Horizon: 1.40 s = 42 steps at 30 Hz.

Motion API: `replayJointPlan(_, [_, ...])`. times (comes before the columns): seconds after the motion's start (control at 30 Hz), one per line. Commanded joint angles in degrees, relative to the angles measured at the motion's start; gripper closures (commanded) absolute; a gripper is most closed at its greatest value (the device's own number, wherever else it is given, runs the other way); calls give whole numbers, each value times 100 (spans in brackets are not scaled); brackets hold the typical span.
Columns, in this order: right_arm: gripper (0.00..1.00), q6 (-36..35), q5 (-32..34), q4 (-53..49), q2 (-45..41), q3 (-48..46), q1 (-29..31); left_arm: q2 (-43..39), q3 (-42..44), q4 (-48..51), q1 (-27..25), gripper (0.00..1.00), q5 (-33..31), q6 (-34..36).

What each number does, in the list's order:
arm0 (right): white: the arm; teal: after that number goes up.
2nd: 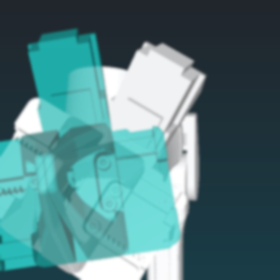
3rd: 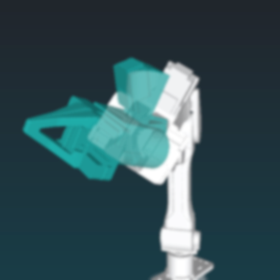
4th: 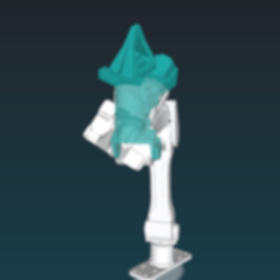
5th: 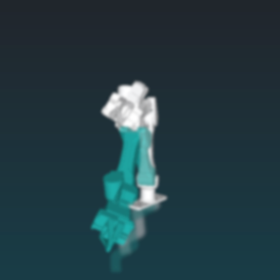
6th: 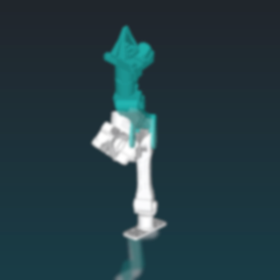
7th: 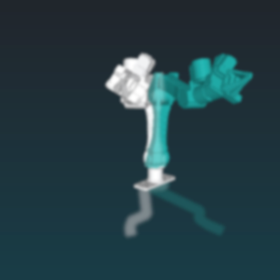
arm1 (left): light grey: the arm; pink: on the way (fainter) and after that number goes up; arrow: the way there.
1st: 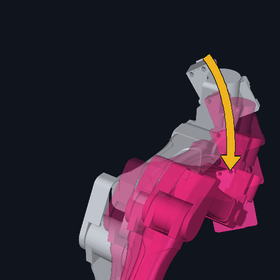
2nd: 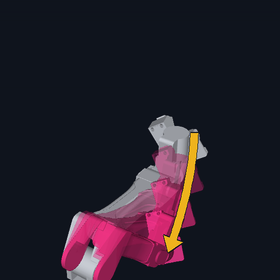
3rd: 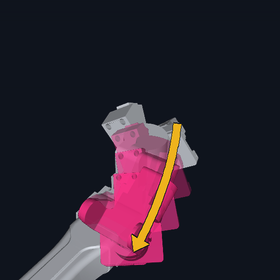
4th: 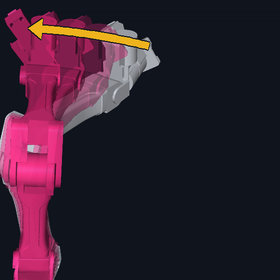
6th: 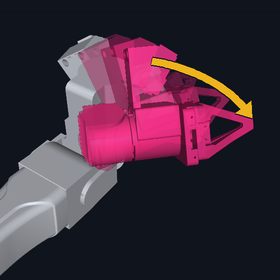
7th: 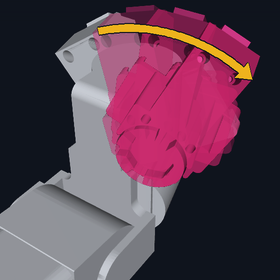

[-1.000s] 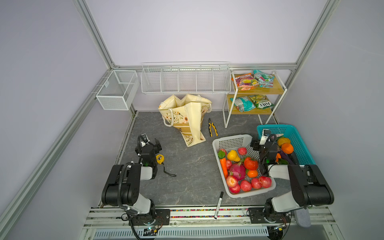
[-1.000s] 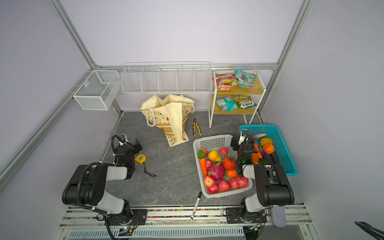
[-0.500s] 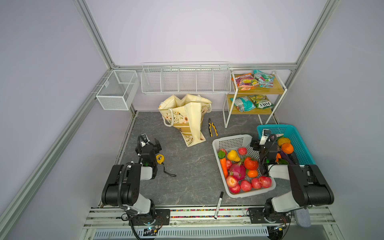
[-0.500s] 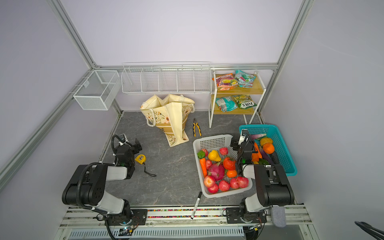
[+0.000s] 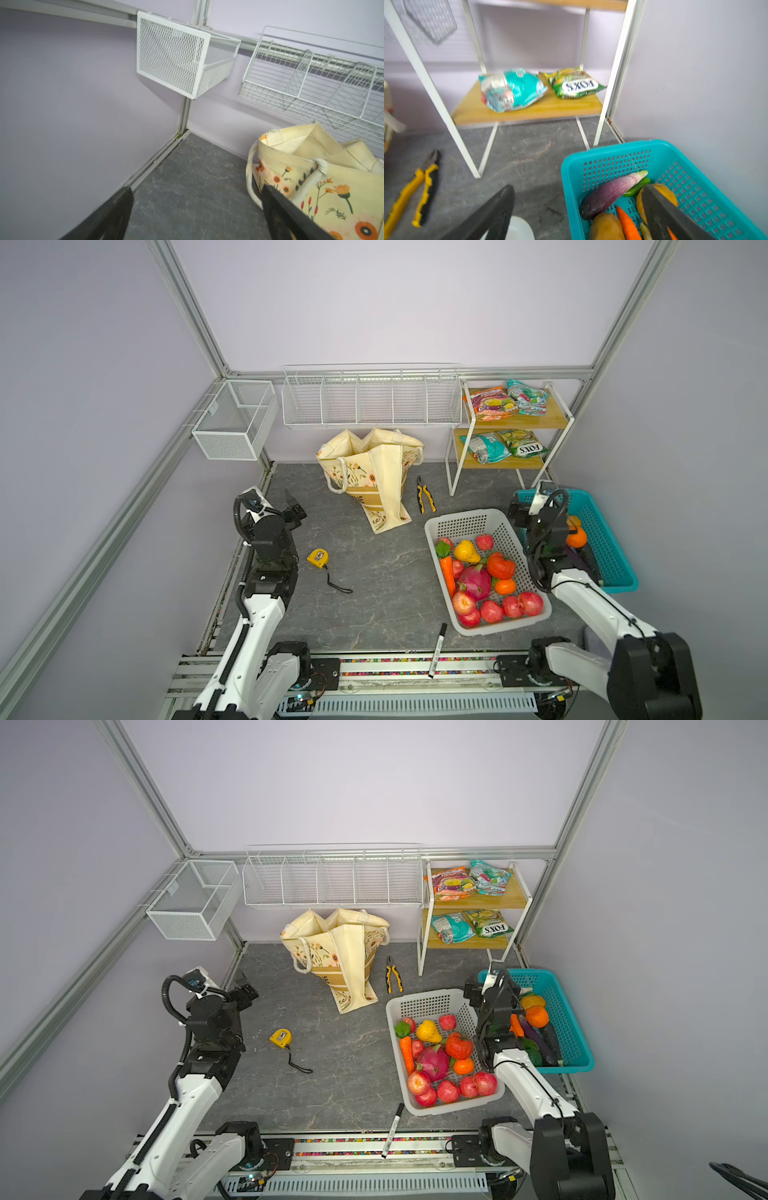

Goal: Place the food into the grocery bag and tie it
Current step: 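Raise the left arm toward the cream tote bag while the right reaches over the basket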

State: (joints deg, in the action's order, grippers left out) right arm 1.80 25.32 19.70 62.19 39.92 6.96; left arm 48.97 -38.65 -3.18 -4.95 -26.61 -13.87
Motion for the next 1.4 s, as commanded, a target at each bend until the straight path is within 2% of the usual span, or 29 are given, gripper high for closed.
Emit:
replayJointPlan(0.0, [1, 810, 96, -2628, -284, 865, -11, -300, -446, 2131, -41, 0, -170, -649])
replayJointPlan(0.07, [1, 1228, -157, -3531, -345, 1428, 13, -530, -726, 2758, -51, 1, -78, -877])
replayJointPlan(0.13, [3, 1584, -509, -4252, -375, 1800, 78, -763, -992, 3335, -51, 13, 108, -1037])
replayJointPlan(0.2, [5, 1825, -869, -4940, -390, 2115, 253, -864, -1291, 3949, -54, 17, 367, -1170])
replayJointPlan(0.37, [6, 2044, -1038, -6140, -451, 2575, 1102, -867, -1900, 5213, -60, 14, 1067, -1412])
replayJointPlan(0.6, [9, 2480, -785, -7157, -448, 2701, 2665, -1098, -2006, 5928, -128, 12, 1966, -1758])
replayJointPlan(0.83, [10, 2921, -245, -7411, -98, 2616, 4208, -1217, -1861, 6116, -278, 13, 2254, -2009])
replayJointPlan(1.03, [15, 3123, -56, -7530, 579, 2816, 5040, -1244, -1847, 6267, -307, 14, 2283, -2102])
replayJointPlan(1.23, [26, 3073, -223, -7199, 1472, 2920, 5205, -1245, -1865, 6271, -305, 14, 2337, -2111])
replayJointPlan(1.37, [29, 3021, -267, -7023, 1935, 2963, 5161, -1174, -1820, 6234, -305, 14, 2323, -2072])
